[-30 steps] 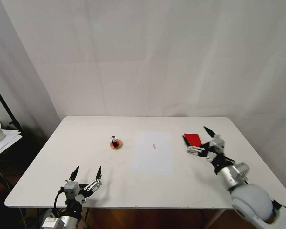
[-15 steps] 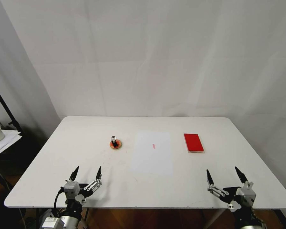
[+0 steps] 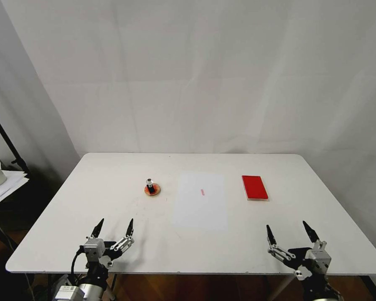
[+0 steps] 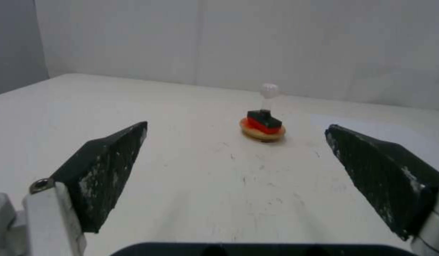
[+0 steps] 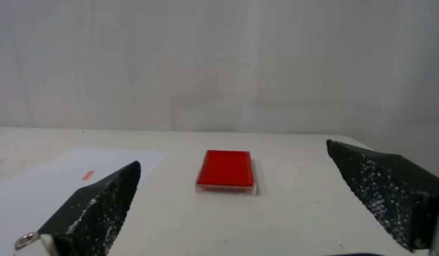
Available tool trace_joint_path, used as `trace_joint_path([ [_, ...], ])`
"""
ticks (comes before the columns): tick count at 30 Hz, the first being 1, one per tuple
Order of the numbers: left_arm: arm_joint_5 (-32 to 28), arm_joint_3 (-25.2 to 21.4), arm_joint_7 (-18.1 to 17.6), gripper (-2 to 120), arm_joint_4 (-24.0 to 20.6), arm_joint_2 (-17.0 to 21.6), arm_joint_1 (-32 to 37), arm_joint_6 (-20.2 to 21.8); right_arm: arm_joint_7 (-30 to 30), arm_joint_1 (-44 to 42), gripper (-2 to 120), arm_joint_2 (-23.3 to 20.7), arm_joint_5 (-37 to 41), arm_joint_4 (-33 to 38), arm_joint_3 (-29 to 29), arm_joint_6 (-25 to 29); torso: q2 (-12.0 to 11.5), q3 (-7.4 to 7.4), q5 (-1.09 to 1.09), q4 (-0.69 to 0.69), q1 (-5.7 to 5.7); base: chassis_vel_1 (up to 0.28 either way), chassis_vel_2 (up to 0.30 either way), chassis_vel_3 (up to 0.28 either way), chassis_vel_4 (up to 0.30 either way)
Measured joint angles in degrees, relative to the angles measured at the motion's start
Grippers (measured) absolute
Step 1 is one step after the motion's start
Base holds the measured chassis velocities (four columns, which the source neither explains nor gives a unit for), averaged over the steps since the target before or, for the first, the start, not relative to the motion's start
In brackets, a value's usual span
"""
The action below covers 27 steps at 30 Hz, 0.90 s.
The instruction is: Pick up the stamp from the ink pad and place it onto another ink pad.
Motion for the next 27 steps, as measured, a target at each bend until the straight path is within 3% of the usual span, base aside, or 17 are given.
trace_joint_path([
  [27, 0.0, 0.0, 0.0, 100, 0.0, 0.0, 0.0, 0.0, 0.1, 1.3, 100, -0.1, 0.3, -1.1, -0.8, -0.4, 0.0, 0.00, 0.00, -0.01, 0.00, 0.000, 0.000, 0.000, 0.000],
])
